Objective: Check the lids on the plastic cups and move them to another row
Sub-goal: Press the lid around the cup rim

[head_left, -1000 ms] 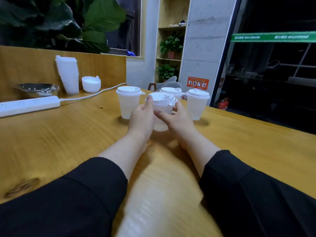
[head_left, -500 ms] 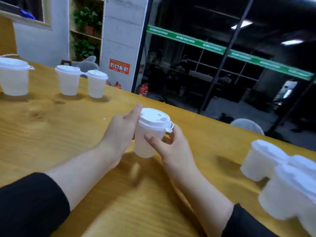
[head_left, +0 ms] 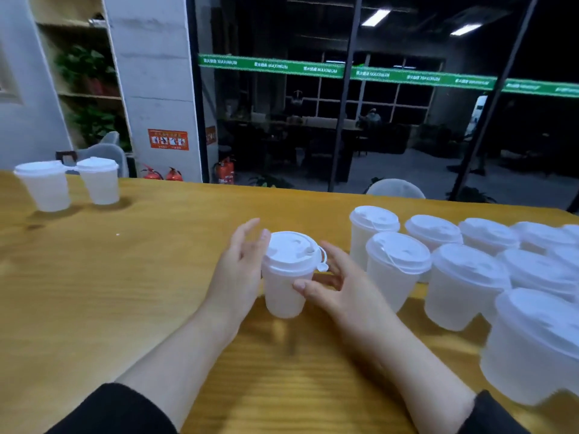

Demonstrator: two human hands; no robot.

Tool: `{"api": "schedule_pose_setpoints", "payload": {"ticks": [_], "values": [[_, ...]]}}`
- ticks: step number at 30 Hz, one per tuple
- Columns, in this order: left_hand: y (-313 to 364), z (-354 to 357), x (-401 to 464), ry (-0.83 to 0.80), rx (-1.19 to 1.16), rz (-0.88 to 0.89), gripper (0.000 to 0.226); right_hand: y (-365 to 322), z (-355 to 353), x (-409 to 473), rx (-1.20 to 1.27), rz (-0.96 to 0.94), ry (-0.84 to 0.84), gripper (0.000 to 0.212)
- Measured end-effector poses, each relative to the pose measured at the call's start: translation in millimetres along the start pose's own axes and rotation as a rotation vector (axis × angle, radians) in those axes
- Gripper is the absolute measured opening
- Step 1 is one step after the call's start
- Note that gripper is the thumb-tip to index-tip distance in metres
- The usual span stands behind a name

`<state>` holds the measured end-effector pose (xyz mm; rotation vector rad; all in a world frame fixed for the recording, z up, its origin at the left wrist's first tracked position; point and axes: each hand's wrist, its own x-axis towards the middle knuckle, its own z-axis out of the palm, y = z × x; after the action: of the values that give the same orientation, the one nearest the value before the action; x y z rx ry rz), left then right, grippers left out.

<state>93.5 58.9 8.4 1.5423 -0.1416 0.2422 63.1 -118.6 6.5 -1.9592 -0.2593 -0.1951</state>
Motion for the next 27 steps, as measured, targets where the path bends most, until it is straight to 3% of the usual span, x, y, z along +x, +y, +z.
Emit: {"api": "schedule_pose_setpoints", "payload": {"ticks": [2,5,8,15,22,27], "values": [[1.5,-4.0,-0.6,-0.017,0.066,0.105,0.039,-7.5,-7.3,-5.5,-0.081,-0.033,0.102,0.082],[-0.6,-6.9,-2.0,-0.091,0.261,0.281,0.054,-13.0,-14.1,-15.2,-0.198,-0.147,0.188,0.041],[-2.9,-4.7,-3.3,-0.186,0.388,0.334,0.049,-10.4,-12.4,-15.9,-0.248,-0.242,0.202,0.013],[-1.4,-11.4,1.7,-0.252,0.323,0.194,0.046,-19.8,-20.6,-12.4,-0.161,-0.253,0.278,0.016],[-0.2,-14.4,1.7,-0.295,0.248,0.164,0.046,-26.0,-18.1,-0.9,-0.427,-0.388,0.232,0.009],[-0.9,-15.1,2.7,-0.300,0.269,0.188,0.047,-20.2,-15.9,-10.4,-0.587,-0.478,0.275,0.026]]}}
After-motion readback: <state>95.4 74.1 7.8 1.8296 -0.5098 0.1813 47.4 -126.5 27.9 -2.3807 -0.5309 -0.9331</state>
